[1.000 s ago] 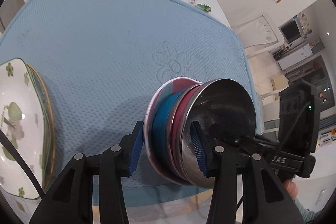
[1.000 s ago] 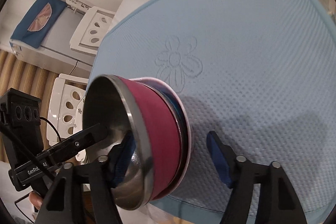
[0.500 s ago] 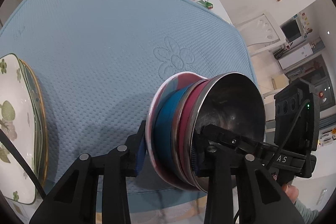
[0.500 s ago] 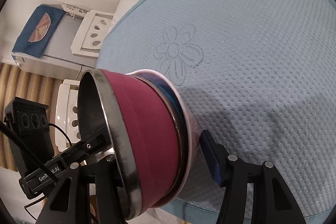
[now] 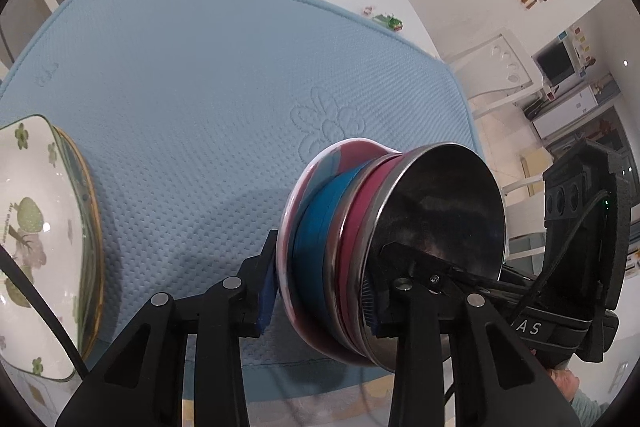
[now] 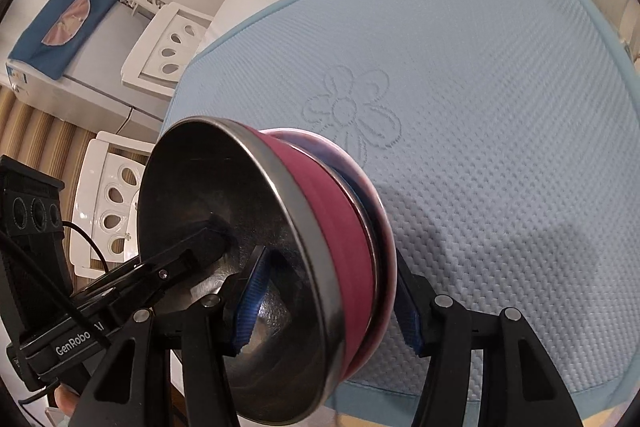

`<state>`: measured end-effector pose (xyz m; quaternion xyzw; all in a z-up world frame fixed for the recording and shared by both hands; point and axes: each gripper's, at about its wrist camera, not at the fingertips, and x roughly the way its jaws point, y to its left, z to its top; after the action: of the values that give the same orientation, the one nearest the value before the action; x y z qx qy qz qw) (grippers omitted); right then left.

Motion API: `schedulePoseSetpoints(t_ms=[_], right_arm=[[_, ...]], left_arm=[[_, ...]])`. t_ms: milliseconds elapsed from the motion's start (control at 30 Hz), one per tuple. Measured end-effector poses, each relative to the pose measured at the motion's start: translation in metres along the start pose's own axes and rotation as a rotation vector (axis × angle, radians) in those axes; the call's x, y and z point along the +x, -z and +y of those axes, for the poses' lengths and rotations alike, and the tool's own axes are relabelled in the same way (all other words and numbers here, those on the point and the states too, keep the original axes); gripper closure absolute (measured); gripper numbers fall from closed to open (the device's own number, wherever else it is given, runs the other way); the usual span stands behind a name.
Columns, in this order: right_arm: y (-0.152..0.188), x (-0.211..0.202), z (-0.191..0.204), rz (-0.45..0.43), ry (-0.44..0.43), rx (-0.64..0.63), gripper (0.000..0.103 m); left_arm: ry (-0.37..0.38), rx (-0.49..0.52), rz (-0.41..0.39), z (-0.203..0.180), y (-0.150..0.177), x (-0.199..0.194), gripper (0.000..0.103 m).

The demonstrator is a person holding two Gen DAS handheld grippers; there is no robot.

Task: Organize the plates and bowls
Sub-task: 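Lift the bowl stack and carry it over the floral plate stack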

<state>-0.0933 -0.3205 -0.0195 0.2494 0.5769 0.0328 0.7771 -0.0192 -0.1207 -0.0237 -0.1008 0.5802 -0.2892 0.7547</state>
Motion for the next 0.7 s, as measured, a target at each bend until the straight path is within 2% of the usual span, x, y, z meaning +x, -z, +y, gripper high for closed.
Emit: schedulePoseSetpoints(t_ms=[200, 367, 500, 700], right_arm=[[-0.011, -0.008, 0.037, -0.006, 0.034, -0.013, 0.047], [-0.017, -0.011, 0.091, -0.02, 0.046, -0.028, 0.047], [-0.017, -0.003, 0.141, -0.012, 0.034, -0.075, 0.047], [-0.01, 0.036, 0.211, 0.044, -0.004, -0.129, 0.047]], left_arm=[[0.018, -0.029, -0.042, 0.013, -0.009, -0.031, 0.072], [0.016, -0.038, -0.083, 0.035, -0.016, -0.069, 0.072], [-0.009, -0.063, -0.119, 0.071, -0.018, -0.11, 0.073], [-0.059, -0.101, -0.138, 0.131, -0.012, -0.147, 0.073]])
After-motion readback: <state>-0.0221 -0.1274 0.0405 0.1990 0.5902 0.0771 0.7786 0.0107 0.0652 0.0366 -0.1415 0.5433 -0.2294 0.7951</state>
